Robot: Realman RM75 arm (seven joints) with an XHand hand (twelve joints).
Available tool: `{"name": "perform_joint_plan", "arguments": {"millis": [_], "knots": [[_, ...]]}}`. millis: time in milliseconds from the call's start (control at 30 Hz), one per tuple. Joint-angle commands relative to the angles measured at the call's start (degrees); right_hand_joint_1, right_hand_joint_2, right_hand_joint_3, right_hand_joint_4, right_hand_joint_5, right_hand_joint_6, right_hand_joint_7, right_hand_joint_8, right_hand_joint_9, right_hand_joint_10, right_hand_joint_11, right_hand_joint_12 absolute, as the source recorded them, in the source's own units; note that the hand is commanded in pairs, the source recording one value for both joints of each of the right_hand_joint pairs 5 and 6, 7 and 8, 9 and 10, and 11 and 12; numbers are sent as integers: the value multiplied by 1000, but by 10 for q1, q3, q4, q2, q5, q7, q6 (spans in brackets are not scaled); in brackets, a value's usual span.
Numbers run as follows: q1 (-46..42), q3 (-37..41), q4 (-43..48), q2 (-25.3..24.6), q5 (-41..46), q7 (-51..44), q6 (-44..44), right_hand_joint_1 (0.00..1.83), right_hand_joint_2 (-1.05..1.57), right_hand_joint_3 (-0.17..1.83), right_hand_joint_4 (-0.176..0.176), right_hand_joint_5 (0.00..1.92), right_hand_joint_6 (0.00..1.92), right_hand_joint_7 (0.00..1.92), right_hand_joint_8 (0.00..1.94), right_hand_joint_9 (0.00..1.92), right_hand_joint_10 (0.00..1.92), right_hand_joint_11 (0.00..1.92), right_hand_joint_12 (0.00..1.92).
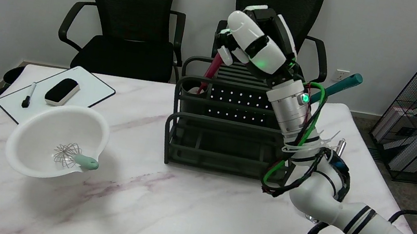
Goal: Pick up the blue sponge bottle brush.
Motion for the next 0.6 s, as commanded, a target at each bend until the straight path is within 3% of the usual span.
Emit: {"name": "perform_joint_plan", "arguments": {"millis": [33,167,333,433,467,600], "knots": [[-112,12,-17,-2,-17,-3,105,1007,1066,753,0,1442,1442,1878,1878,1868,1868,1658,1658],[-181,15,-20,-10,-16,-6,169,881,1271,711,0,1575,1575,1920,1920,1920,1920,1755,1755],[-267,15,-37,-37,-4,-77,210,867,1204,808,0,1607,1607,1920,1920,1920,1920,1757,1757],[-316,15,-63,-56,35,-143,296,895,981,968,0,1506,1506,1882,1882,1897,1897,1720,1720],[-328,12,-73,-64,60,-175,333,907,837,1044,0,1394,1394,1816,1816,1836,1836,1682,1682],[-368,8,-106,-81,156,-234,439,964,699,1072,0,1253,1253,1699,1699,1715,1715,1590,1590]]}}
